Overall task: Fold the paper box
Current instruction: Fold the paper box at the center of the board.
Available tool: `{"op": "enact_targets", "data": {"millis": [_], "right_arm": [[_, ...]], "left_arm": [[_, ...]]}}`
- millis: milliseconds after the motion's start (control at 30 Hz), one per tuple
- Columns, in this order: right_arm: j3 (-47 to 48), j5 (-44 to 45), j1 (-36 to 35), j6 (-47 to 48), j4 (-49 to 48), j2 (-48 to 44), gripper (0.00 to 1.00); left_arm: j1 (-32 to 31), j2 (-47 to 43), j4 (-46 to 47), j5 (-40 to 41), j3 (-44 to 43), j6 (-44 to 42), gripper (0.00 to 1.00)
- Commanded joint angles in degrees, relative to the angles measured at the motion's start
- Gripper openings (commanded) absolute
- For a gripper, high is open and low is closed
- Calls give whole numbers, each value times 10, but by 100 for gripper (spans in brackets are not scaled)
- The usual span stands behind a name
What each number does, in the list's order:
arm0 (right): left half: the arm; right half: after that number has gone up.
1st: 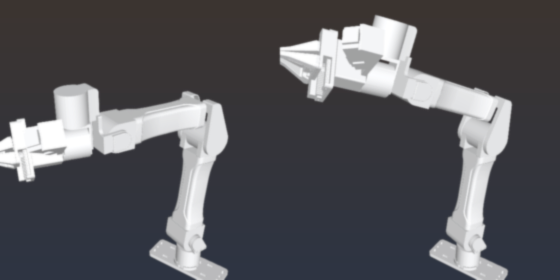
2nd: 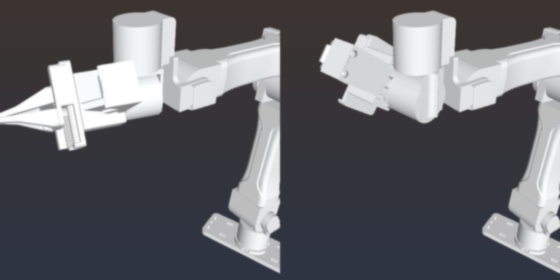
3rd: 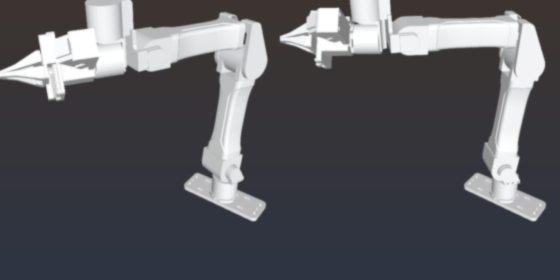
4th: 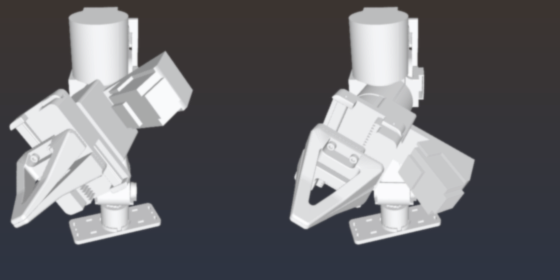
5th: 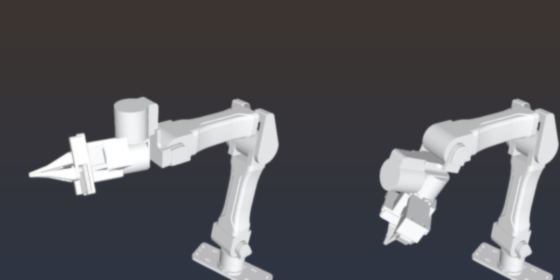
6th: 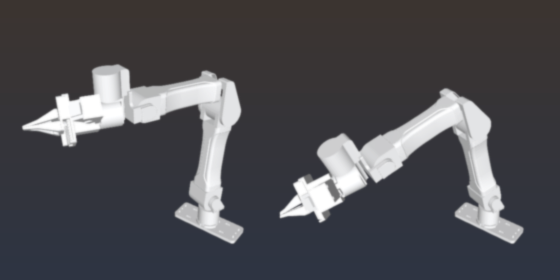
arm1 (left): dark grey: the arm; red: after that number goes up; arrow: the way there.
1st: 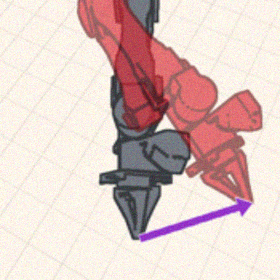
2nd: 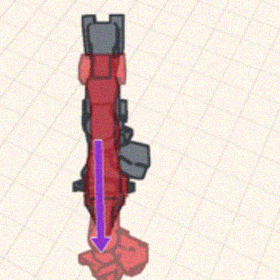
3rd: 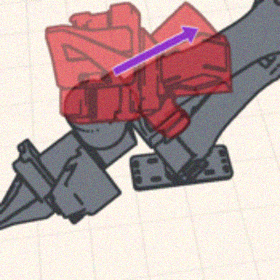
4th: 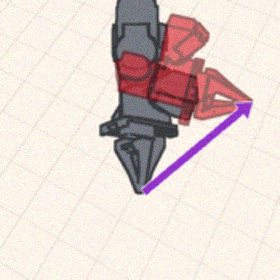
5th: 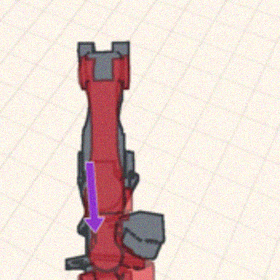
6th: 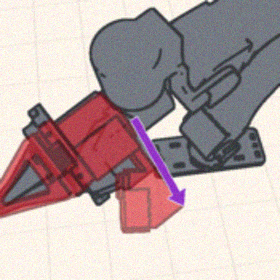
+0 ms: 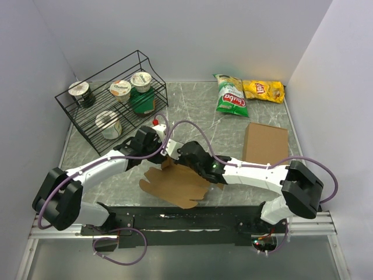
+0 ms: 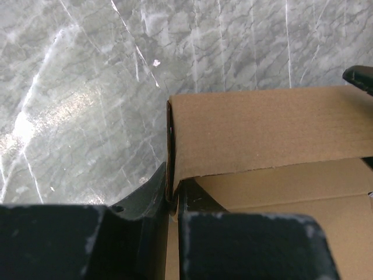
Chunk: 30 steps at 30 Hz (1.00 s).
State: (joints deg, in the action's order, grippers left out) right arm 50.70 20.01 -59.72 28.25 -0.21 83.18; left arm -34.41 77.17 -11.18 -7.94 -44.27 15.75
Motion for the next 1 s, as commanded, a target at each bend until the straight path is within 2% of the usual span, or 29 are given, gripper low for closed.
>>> {"op": "enact_targets", "data": {"millis": [0,67,133,200,267,400,500,600,733,967], "right_arm": [[8,26,-11,34,-36,0,19],[3,35,-13,41,-43,3,8],[-3,42,-14,41,-47,8,3],[-7,50,-17,41,-50,18,1],[-9,59,-26,41,-56,27,1],[-15,61,-30,33,-52,34,0],[-17,60,-30,27,-50,32,0],[-17,56,-30,20,-46,30,0],[-19,54,-32,16,-45,30,0],[-17,58,-40,6,-33,41,0]], "left_arm": [[-3,-24,18,-8,-13,-5,1],[0,-25,26,-3,-8,1,8],[5,-26,49,-8,7,8,13],[15,-24,68,-12,24,16,22],[19,-23,96,-17,34,24,23],[21,-25,142,-11,63,28,35],[21,-26,170,5,85,29,33],[21,-27,190,21,105,32,24],[21,-41,236,27,137,46,20],[21,-41,302,-1,163,69,22]]}}
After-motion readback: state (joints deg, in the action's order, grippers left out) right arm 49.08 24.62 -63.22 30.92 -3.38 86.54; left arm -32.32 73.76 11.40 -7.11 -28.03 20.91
